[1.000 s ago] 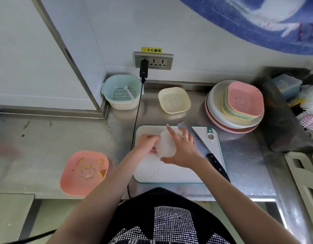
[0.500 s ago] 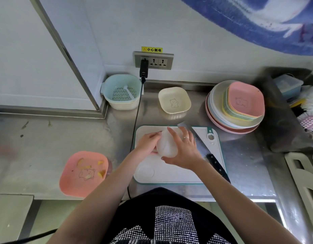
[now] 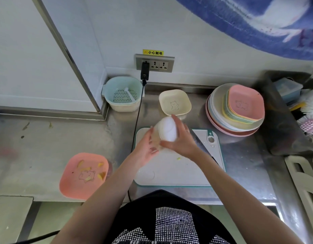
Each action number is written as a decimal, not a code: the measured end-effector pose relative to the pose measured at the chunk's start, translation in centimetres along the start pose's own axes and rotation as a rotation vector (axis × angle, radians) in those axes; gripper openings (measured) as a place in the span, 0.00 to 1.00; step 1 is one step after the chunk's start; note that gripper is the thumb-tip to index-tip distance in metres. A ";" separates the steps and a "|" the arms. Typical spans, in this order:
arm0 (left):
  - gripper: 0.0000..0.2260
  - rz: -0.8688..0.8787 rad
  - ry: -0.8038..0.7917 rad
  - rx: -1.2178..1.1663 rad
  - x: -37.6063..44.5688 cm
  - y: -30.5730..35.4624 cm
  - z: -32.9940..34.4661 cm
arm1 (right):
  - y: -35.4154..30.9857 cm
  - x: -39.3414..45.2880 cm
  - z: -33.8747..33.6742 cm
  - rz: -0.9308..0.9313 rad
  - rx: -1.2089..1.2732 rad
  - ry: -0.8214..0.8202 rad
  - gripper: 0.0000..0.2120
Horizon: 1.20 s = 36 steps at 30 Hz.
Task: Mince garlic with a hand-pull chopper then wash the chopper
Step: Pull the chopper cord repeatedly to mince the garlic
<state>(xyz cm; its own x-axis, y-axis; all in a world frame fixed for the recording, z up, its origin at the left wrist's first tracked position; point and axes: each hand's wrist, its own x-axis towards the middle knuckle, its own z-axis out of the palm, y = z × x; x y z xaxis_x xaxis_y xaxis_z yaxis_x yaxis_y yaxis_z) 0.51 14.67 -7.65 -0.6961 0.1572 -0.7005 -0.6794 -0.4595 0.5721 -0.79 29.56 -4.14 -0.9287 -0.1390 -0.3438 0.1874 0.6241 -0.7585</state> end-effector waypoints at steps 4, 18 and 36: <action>0.34 -0.071 -0.266 -0.363 0.0 1.0 1.9 | -2.7 -0.1 -0.7 -0.100 -0.029 -0.009 0.51; 0.31 -0.424 -0.256 0.147 -1.7 5.9 1.6 | -3.6 -0.5 -4.1 -0.501 -0.614 -0.258 0.56; 0.33 -0.047 -0.080 0.202 -0.5 4.4 3.0 | -2.8 -0.7 -1.8 0.036 -0.365 0.020 0.51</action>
<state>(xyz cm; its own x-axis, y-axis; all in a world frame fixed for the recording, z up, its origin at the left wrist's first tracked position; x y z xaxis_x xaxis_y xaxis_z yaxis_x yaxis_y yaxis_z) -2.83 15.22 -3.48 -0.6732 0.2467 -0.6971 -0.7387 -0.2669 0.6189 -1.30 29.32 -0.76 -0.9303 -0.0997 -0.3529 0.0963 0.8622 -0.4973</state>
